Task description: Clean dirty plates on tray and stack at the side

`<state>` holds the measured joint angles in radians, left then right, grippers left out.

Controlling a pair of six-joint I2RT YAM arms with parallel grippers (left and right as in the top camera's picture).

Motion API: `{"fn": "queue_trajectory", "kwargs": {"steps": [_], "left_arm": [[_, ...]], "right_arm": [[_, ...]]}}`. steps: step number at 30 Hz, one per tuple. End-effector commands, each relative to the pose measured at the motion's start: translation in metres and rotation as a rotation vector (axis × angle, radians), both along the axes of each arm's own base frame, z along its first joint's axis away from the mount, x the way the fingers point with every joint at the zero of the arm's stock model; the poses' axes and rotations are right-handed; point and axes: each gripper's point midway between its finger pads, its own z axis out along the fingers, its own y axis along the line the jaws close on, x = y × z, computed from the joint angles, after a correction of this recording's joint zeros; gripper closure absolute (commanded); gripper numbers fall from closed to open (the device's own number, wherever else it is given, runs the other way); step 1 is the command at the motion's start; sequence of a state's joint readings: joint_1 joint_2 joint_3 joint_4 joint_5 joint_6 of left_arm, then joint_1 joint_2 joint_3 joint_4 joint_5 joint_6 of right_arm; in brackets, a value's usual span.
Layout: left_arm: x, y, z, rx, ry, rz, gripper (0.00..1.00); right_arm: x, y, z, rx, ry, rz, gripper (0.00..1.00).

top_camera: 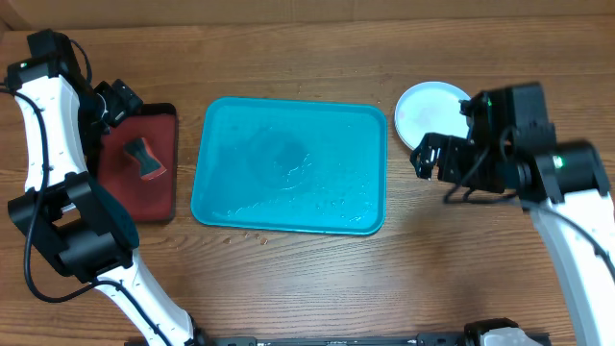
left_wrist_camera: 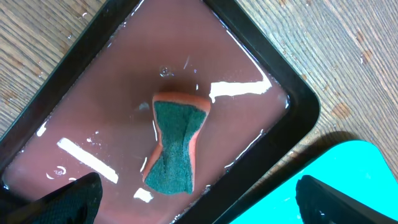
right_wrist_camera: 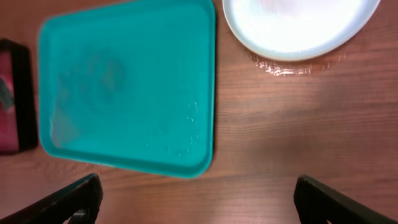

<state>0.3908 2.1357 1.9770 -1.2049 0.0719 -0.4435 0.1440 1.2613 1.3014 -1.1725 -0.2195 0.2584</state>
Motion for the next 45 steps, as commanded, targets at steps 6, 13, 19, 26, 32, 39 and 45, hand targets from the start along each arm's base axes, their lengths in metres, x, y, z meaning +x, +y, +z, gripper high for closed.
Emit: {"fn": "queue_trajectory", "kwargs": {"steps": [6,13,19,26,32,39,45], "left_arm": [[0.001,0.001,0.006,0.004,-0.017,-0.001,0.00],[0.002,0.001,0.006,0.004,-0.018,-0.001,0.00],[0.001,0.001,0.006,0.004,-0.017,-0.001,0.00],[0.001,0.001,0.006,0.004,-0.017,-0.001,0.00],[0.001,0.001,0.006,0.004,-0.017,-0.001,0.00],[0.001,0.001,0.006,0.004,-0.017,-0.001,0.00],[0.001,0.001,0.006,0.004,-0.017,-0.001,0.00]], "right_arm": [[-0.031,-0.007,0.002,0.043,-0.352,-0.009,0.00],[-0.061,-0.011,-0.029,0.074,-0.567,-0.011,0.00],[-0.068,-0.012,-0.047,0.098,-0.732,-0.011,0.00],[-0.068,-0.012,-0.066,0.112,-0.828,-0.011,0.00],[-0.062,-0.011,-0.056,0.130,-0.936,-0.007,0.00],[-0.054,-0.022,-0.053,0.092,-0.990,-0.071,0.00],[-0.048,-0.026,-0.047,0.090,-1.073,-0.101,0.00]]}}
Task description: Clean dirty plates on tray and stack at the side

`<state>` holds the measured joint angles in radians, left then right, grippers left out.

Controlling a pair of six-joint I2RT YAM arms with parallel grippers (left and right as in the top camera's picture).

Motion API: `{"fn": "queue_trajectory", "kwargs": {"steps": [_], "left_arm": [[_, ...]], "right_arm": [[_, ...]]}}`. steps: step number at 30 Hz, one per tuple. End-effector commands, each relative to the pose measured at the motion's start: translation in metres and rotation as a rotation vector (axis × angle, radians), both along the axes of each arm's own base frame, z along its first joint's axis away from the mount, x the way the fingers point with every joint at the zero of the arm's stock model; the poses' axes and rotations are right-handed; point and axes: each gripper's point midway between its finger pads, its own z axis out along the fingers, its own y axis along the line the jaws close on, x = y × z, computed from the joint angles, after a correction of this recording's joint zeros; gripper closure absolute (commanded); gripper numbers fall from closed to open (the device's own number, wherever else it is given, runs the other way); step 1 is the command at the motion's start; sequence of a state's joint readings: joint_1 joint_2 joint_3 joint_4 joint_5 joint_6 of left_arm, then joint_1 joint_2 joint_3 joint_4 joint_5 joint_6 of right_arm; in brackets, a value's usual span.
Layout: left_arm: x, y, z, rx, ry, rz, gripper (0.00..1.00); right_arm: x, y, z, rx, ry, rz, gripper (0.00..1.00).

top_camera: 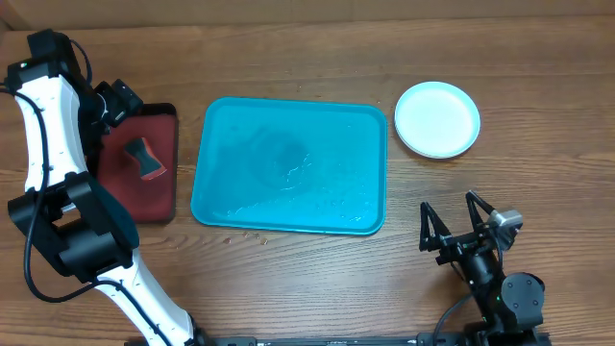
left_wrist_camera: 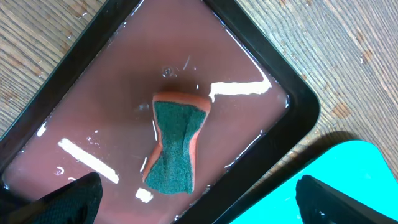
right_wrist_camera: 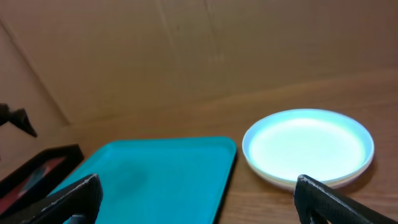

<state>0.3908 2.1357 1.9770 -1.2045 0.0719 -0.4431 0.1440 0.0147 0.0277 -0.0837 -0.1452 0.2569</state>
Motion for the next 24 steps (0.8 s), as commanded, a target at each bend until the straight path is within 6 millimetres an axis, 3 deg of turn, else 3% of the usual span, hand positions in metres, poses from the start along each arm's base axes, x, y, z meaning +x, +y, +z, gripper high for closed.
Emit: {"fn": "queue_trajectory", "kwargs": {"steps": [1,19,24], "left_arm": [[0.001,0.001,0.006,0.004,-0.017,0.000,0.00],[0.001,0.001,0.006,0.004,-0.017,0.000,0.00],[0.001,0.001,0.006,0.004,-0.017,0.000,0.00]], "right_arm": [[0.003,-0.008,-0.001,-0.001,-0.017,-0.049,0.00],[0.009,-0.045,-0.007,-0.110,-0.014,-0.231,0.00],[0.009,-0.045,-0.007,-0.110,-0.014,-0.230,0.00]]}}
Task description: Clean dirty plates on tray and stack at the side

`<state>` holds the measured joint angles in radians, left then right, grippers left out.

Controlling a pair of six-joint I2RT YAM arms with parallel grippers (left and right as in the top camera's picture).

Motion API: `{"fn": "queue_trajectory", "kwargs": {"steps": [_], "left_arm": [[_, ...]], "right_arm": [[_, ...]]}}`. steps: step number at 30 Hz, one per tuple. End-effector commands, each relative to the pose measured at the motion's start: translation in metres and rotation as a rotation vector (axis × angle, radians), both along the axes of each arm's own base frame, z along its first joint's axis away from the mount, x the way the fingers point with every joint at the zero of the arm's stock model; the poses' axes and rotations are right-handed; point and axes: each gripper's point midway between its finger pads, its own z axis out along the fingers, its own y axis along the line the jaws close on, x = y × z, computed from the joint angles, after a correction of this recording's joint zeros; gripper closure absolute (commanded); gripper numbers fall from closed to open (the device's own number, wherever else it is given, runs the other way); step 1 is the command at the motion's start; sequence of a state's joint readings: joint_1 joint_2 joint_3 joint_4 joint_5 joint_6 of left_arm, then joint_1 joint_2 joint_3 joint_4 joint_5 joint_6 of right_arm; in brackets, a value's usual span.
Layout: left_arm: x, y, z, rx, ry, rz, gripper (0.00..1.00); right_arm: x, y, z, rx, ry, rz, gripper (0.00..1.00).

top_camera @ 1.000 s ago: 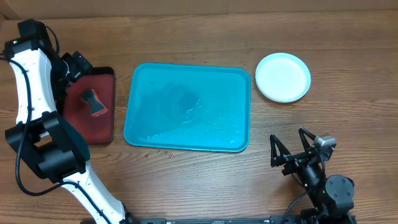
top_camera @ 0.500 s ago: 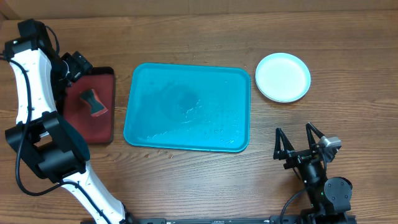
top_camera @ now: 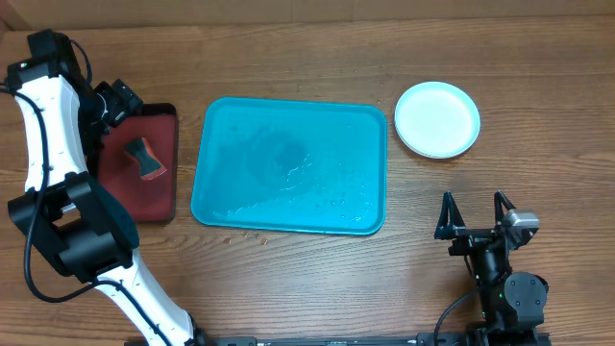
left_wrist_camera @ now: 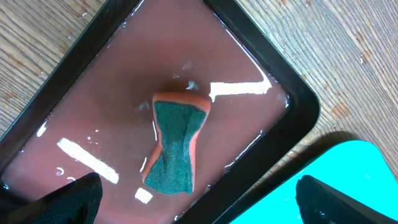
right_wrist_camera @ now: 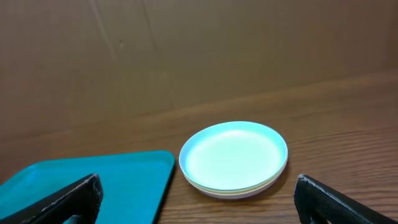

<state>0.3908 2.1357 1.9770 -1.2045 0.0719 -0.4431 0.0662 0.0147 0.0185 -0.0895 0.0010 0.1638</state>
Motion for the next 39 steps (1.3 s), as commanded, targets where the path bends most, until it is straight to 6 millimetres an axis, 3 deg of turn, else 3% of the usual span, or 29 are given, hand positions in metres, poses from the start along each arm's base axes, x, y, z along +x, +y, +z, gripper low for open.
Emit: {"fn": "queue_trajectory", "kwargs": {"steps": [1,27,34,36,39], "left_arm": [[0.001,0.001,0.006,0.004,-0.017,0.000,0.00],[0.001,0.001,0.006,0.003,-0.017,0.000,0.00],[-0.019,-0.013,0.002,-0.058,0.066,-0.005,0.00],[-0.031,-0.015,0.008,-0.057,0.099,-0.002,0.00],[-0.033,-0.019,0.032,-0.034,0.052,-0.011,0.00]], "right_arm": [[0.000,-0.002,-0.001,-0.014,-0.009,-0.008,0.00],[0.000,-0.002,-0.001,-0.014,-0.009,-0.008,0.00],[0.000,-0.002,-0.001,-0.014,-0.009,-0.008,0.00],[0.000,-0.002,-0.001,-0.014,-0.009,-0.008,0.00],[0.000,-0.002,-0.001,-0.014,-0.009,-0.008,0.00]]}}
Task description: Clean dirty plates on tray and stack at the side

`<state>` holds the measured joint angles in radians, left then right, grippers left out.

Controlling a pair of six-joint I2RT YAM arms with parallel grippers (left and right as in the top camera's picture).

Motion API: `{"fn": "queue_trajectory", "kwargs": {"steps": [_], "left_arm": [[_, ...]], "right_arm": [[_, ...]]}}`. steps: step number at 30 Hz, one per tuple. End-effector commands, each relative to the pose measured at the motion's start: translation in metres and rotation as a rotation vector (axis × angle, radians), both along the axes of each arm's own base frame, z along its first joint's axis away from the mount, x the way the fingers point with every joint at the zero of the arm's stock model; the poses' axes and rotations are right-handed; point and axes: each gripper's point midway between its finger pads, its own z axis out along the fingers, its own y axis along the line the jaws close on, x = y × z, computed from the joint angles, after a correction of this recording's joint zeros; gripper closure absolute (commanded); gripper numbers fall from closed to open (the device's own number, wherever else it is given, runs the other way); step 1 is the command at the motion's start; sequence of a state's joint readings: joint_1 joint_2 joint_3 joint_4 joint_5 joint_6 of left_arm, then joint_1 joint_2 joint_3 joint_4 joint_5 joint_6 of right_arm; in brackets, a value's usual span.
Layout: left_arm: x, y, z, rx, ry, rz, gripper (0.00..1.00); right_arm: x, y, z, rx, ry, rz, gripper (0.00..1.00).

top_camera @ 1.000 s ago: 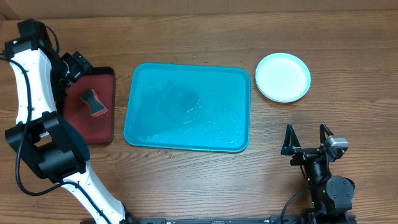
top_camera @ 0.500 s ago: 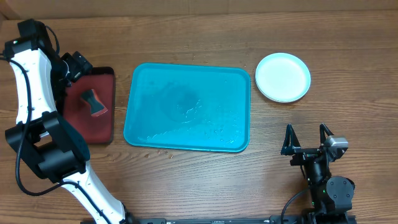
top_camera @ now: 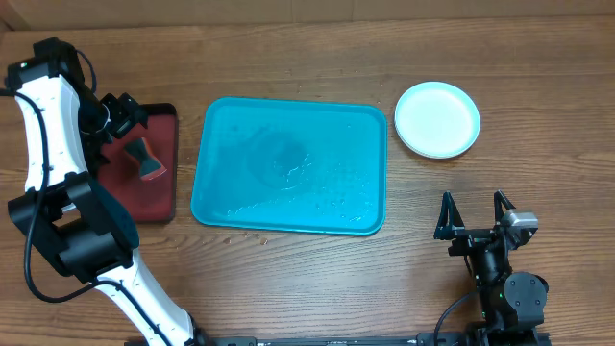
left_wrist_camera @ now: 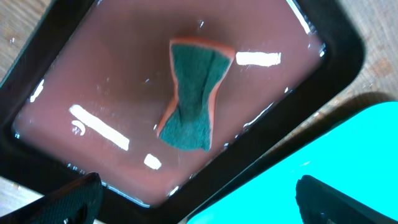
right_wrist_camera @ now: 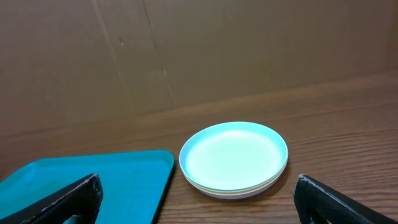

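Observation:
The teal tray (top_camera: 288, 165) lies mid-table, wet, with no plate on it; its corner also shows in the right wrist view (right_wrist_camera: 87, 180). A stack of white plates (top_camera: 437, 118) (right_wrist_camera: 233, 158) stands on the wood to the tray's right. A green-and-orange sponge (top_camera: 146, 159) (left_wrist_camera: 193, 93) lies in a dark dish of reddish water (top_camera: 165, 204). My left gripper (top_camera: 120, 111) (left_wrist_camera: 196, 199) hangs open above that dish, holding nothing. My right gripper (top_camera: 478, 213) (right_wrist_camera: 196, 199) rests low at the front right, open and facing the plates.
The teal tray's left edge (left_wrist_camera: 323, 162) lies close beside the dish's black rim (left_wrist_camera: 348, 46). A brown cardboard wall (right_wrist_camera: 199, 50) stands behind the table. Bare wood (top_camera: 288, 279) runs along the front between the two arms.
My left gripper has shifted a little over the dish and turned, so the sponge sits higher and rotated in its view. The right arm, plates and tray have not moved.
My right gripper was first open and high beside the plate stack, looking down on tray and plates. Then it was low at the table's front right, then turned slightly more toward the plates, where it stays. My left gripper stayed open over the sponge dish throughout.

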<state>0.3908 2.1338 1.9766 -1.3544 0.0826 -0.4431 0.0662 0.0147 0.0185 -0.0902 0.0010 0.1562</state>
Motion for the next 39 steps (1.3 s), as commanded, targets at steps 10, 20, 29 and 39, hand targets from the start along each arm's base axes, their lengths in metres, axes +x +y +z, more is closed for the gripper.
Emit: {"fn": "queue_trajectory", "kwargs": {"steps": [10,20,29,39], "left_arm": [[-0.002,-0.035,0.106,0.275,-0.345,-0.253,0.00],[-0.047,-0.122,0.118,0.374,-0.683,-0.753,0.00],[-0.104,-0.130,0.113,0.395,-0.715,-0.750,0.00],[-0.123,-0.146,0.061,0.429,-0.922,-0.770,0.00]], "right_arm": [[0.000,-0.002,-0.001,-0.007,-0.009,-0.008,0.00],[0.000,-0.002,-0.001,-0.007,-0.009,-0.008,0.00],[0.000,-0.002,-0.001,-0.007,-0.009,-0.008,0.00],[0.000,-0.002,-0.001,-0.007,-0.009,-0.008,0.00]]}}
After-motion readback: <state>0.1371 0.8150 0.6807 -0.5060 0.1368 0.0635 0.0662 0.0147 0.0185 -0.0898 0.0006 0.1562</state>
